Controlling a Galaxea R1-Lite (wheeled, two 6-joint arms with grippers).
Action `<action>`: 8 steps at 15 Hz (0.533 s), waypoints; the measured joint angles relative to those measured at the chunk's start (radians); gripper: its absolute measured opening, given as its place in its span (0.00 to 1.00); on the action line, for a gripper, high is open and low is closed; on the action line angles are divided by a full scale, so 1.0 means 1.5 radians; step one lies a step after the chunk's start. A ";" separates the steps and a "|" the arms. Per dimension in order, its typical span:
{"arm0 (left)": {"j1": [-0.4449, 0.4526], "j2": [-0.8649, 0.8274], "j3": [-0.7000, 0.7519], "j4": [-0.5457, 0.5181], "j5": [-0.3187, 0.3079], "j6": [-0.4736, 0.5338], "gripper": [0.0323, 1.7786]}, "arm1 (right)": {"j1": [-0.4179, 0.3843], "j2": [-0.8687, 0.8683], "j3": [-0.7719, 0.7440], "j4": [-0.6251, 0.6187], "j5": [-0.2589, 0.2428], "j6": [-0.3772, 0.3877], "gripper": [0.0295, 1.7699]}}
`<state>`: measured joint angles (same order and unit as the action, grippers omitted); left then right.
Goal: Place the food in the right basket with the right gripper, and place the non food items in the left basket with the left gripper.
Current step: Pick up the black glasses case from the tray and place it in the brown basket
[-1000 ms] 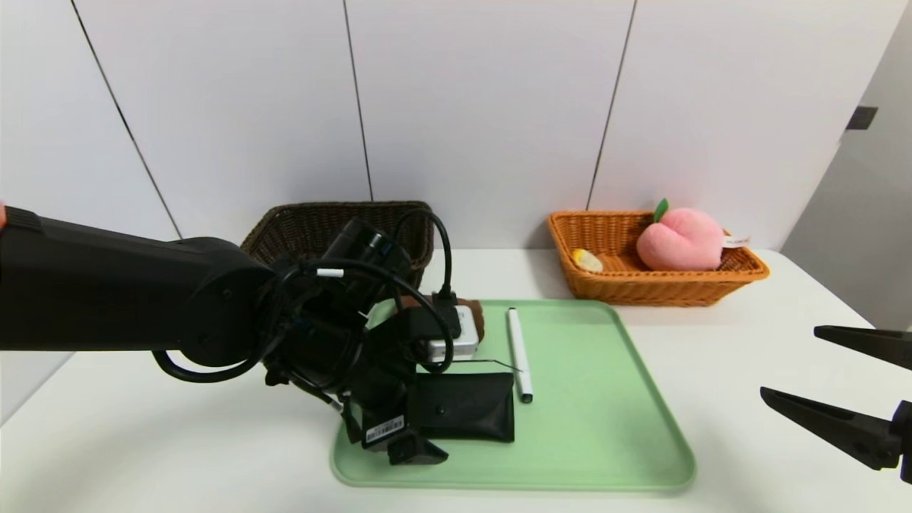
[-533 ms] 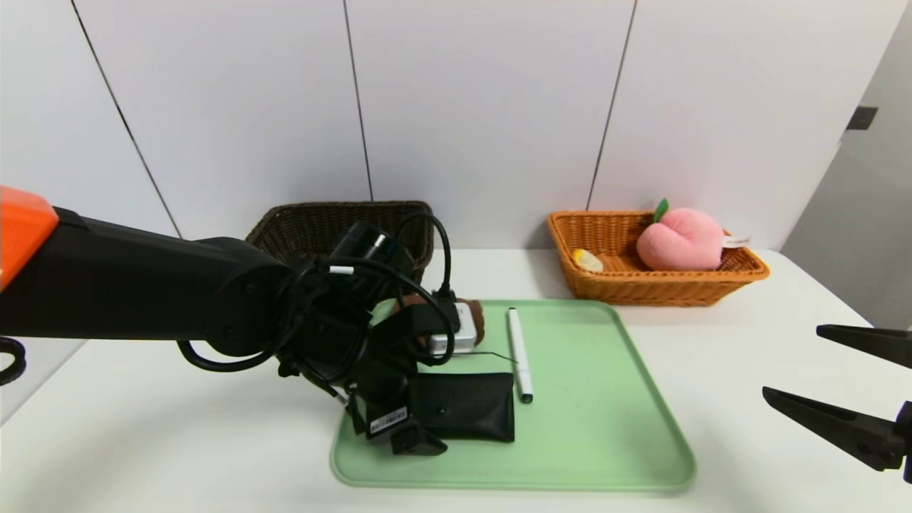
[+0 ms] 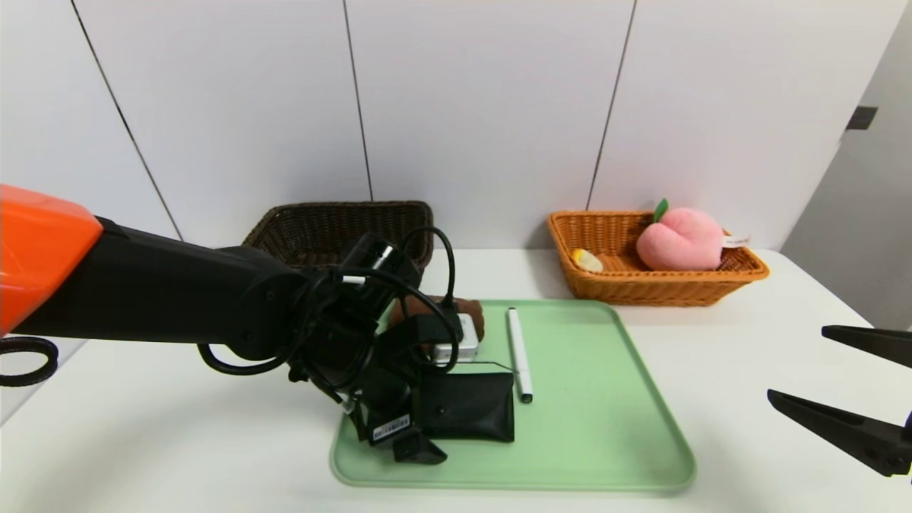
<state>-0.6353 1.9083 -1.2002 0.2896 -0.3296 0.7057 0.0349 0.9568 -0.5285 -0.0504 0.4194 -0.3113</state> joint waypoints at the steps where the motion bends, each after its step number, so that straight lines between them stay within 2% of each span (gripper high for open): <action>1: 0.000 0.001 0.001 0.000 0.000 0.000 0.95 | 0.000 -0.001 0.000 0.000 -0.001 0.000 0.96; 8: 0.000 0.007 -0.003 0.000 0.001 -0.001 0.95 | 0.006 -0.007 0.002 0.001 0.000 -0.001 0.96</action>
<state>-0.6349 1.9189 -1.2045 0.2896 -0.3285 0.7043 0.0432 0.9466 -0.5262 -0.0485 0.4194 -0.3126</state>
